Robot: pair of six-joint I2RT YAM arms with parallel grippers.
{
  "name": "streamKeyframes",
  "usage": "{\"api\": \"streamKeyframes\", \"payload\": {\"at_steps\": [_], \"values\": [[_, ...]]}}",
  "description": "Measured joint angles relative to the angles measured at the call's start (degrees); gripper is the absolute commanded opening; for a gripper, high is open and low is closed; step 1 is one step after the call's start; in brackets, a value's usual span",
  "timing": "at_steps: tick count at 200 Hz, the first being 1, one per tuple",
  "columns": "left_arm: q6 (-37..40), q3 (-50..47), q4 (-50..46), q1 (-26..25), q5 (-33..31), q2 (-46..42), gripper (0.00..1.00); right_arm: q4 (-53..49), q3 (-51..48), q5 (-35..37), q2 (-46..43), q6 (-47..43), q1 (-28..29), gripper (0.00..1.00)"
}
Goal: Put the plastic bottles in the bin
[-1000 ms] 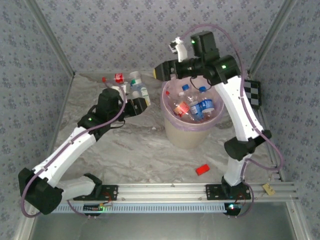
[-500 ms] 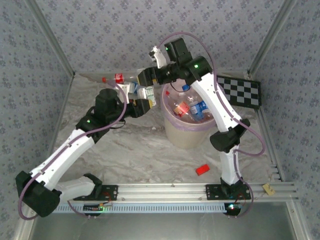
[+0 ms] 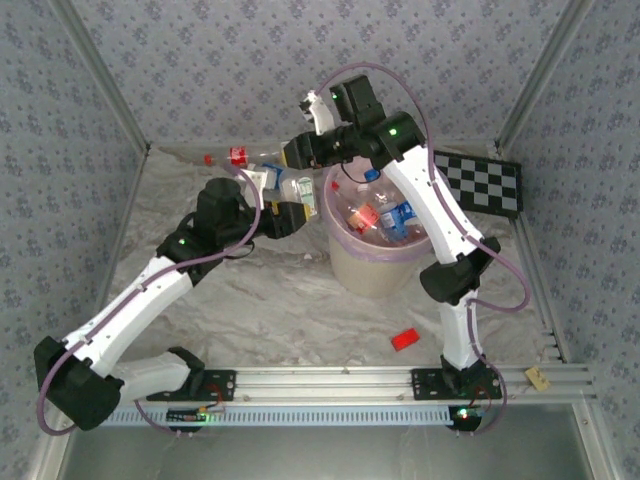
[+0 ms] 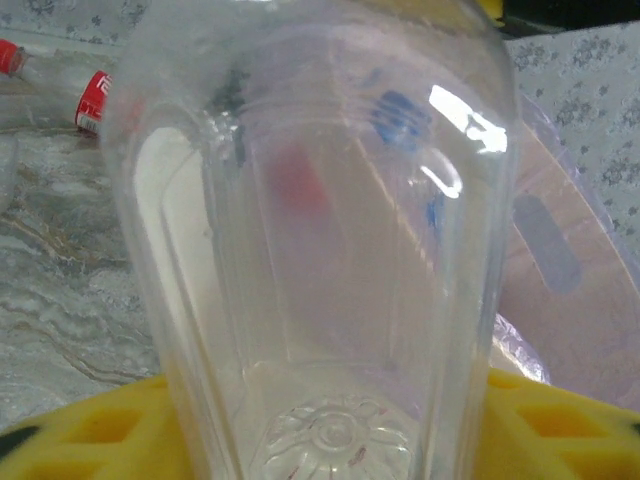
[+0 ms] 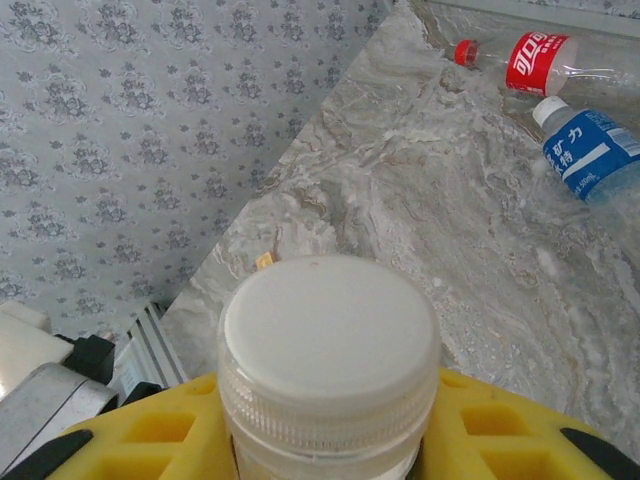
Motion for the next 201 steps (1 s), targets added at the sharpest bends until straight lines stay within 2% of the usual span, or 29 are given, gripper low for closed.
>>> {"api": "streamKeyframes", "payload": {"at_steps": [31, 59, 96, 121, 151, 201], "values": [[1.0, 0.0, -2.1, -0.3, -0.2, -0.6, 1.00, 0.8, 0.0, 0.9, -1.5, -0.4, -0.8, 0.34], [1.6, 0.9, -4.0, -0.4, -1.2, -0.9, 1.00, 1.2, -0.8, 3.7, -7.3, -1.2, -3.7, 0.33], [1.3, 2.5, -3.6, -0.5, 0.1, 0.5, 1.00, 3.5, -8.9, 6.5, -21.6, -2.0, -13.7, 0.31], [1.4, 6.1, -3.8, -0.9, -0.1, 3.5, 1.00, 4.1, -13.5, 7.6, -27.4, -2.7, -20.7, 0.30], [1.3, 10.3, -4.5, -2.2, -2.5, 8.2, 1.00, 0.9, -14.1, 9.6, -26.4, -6.2, -23.7, 0.28], [0.6, 13.5, -5.6, -3.5, -4.9, 15.5, 1.00, -8.4, -14.1, 16.9, -18.0, -13.4, -22.6, 0.27]]}}
